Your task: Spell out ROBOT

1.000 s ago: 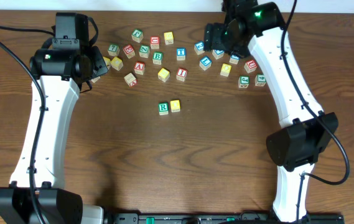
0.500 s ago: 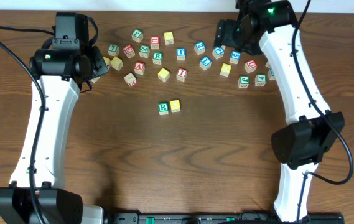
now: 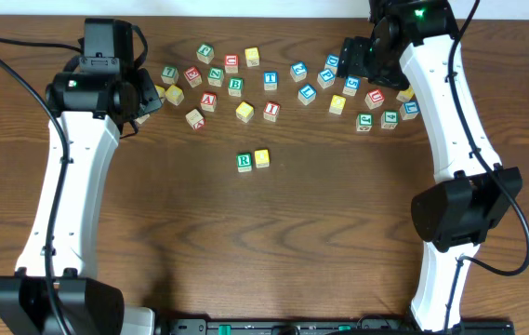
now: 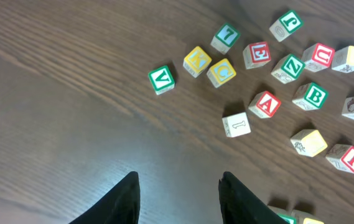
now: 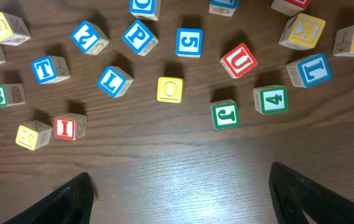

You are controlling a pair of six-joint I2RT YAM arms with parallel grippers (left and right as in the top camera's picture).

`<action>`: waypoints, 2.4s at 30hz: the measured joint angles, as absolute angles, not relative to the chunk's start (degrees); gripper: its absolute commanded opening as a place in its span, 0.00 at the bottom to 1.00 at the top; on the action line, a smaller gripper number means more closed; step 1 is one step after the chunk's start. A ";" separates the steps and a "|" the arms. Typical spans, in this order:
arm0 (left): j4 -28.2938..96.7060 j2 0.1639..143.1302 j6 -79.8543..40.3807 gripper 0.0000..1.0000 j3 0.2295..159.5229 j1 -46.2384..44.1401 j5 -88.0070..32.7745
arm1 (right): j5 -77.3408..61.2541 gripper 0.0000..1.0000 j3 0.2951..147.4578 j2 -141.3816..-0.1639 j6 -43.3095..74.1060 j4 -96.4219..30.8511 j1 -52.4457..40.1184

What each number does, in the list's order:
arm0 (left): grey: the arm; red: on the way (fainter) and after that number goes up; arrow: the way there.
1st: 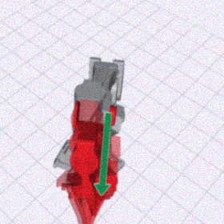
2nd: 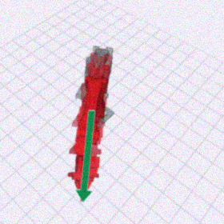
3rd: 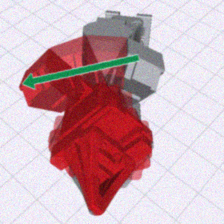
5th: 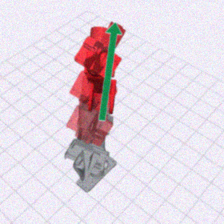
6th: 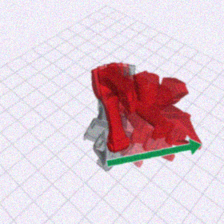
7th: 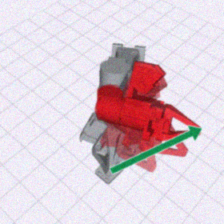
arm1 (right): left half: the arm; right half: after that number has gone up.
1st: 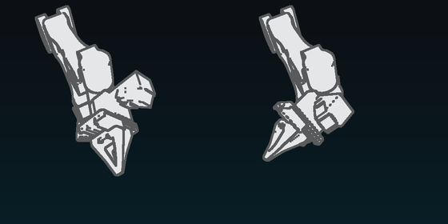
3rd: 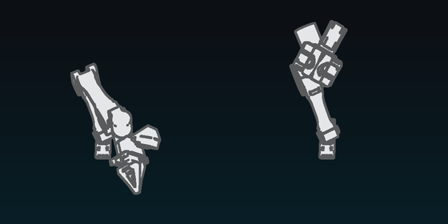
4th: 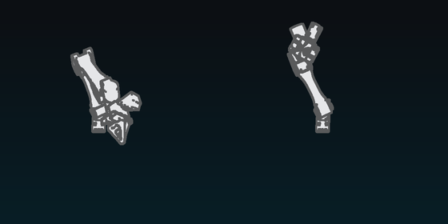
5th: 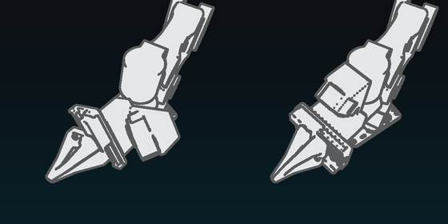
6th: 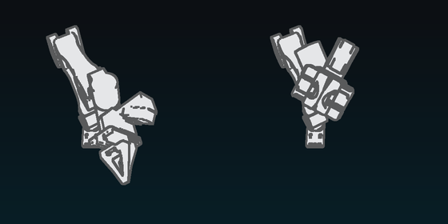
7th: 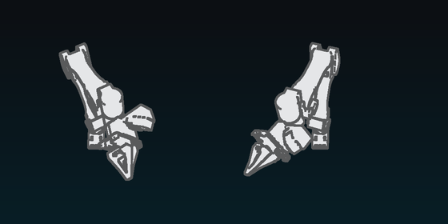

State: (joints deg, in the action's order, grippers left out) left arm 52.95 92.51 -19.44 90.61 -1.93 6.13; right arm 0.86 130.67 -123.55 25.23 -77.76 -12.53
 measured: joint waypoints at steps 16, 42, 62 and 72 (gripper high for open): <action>47.64 110.65 -16.19 0.41 104.60 -8.54 -0.30 | 0.38 0.88 130.67 -123.55 25.12 -77.28 -12.53; 48.58 142.26 -13.04 0.41 130.21 -16.88 0.16 | 0.23 0.91 130.67 -123.55 19.22 -80.20 -7.68; 46.06 144.99 -8.88 0.48 130.23 -16.93 4.56 | 0.21 0.91 130.67 -123.55 17.32 -80.77 -7.68; 47.66 144.99 -8.88 0.48 130.23 -16.93 4.69 | 0.23 0.91 130.67 -123.55 17.32 -80.77 -7.68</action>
State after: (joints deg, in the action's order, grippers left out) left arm 47.66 144.99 -8.88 130.23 -16.93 4.69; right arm 0.23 130.67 -123.55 17.32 -80.77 -7.68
